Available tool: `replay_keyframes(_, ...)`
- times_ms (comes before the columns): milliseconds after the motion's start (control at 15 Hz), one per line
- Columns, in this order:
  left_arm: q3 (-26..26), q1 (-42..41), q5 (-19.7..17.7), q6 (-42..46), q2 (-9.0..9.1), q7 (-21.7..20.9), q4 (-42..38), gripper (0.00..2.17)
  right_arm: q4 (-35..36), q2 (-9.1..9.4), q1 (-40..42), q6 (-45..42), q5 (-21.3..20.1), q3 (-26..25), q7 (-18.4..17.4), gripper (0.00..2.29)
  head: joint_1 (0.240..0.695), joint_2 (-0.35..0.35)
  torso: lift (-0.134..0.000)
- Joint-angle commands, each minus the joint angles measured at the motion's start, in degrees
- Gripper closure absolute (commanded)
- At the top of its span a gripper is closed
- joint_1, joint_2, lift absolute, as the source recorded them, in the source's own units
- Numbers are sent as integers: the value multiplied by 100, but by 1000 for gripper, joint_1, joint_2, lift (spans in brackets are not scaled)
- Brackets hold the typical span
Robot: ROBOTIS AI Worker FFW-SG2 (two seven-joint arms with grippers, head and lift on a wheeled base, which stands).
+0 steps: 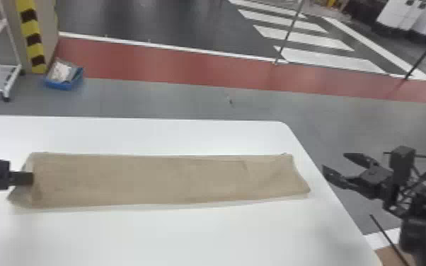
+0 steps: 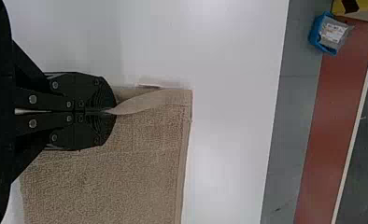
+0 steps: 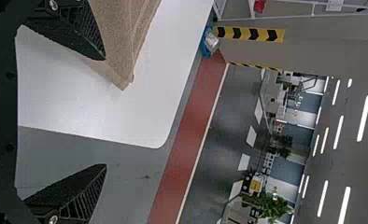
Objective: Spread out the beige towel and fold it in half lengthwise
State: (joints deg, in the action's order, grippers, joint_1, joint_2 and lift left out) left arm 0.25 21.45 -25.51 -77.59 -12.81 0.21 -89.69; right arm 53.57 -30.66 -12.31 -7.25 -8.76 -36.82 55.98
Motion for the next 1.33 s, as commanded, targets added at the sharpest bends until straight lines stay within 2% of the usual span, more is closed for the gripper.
replay_keyframes(0, 248, -27, -7, -24, -99, -4, -75, 1379, -14, 51, 1, 0, 6, 0, 0, 66, 695, -350, -124)
replay_keyframes(200, 643, -106, -16, -112, -257, -47, -154, 1379, -5, 60, 1, 18, 6, 35, 9, 66, 695, -340, -124)
replay_keyframes(333, 757, -203, -60, -130, -345, -47, -224, 1379, 22, 60, -17, 246, 164, 53, 114, 171, 695, -318, -124)
replay_keyframes(400, 801, -256, -60, -130, -354, -56, -277, 1379, 30, 78, -17, 527, 279, 88, 281, 218, 695, -301, -124)
replay_keyframes(667, 1003, -607, -77, -182, -345, -65, -628, 1369, 232, 262, -245, 1371, 463, 299, 484, 221, 695, -260, -124)
replay_keyframes(733, 1021, -660, -68, -77, -345, -56, -769, 950, 232, 333, -307, 1512, 454, 316, 484, 252, 695, -250, -124)
replay_keyframes(800, 1030, -730, -68, 99, -345, -56, -918, 188, 232, 403, -377, 1705, 454, 448, 466, 326, 695, -244, -124)
replay_keyframes(867, 1118, -844, -77, 240, -345, -74, -1103, -2, 241, 491, -430, 1828, 437, 448, 457, 326, 695, -236, -124)
replay_keyframes(1067, 1188, -1205, -139, 574, -345, -91, -1859, 19, 338, 632, -500, 2074, 472, 448, 448, 323, 695, -195, -124)
replay_keyframes(1200, 1091, -1284, -288, 802, -337, -153, -2078, 26, 338, 658, -614, 2232, 481, 457, 448, 326, 695, -187, -124)
replay_keyframes(1267, 977, -1310, -314, 1031, -301, -320, -2061, 39, 338, 719, -641, 2285, 481, 510, 440, 326, 695, -188, -124)
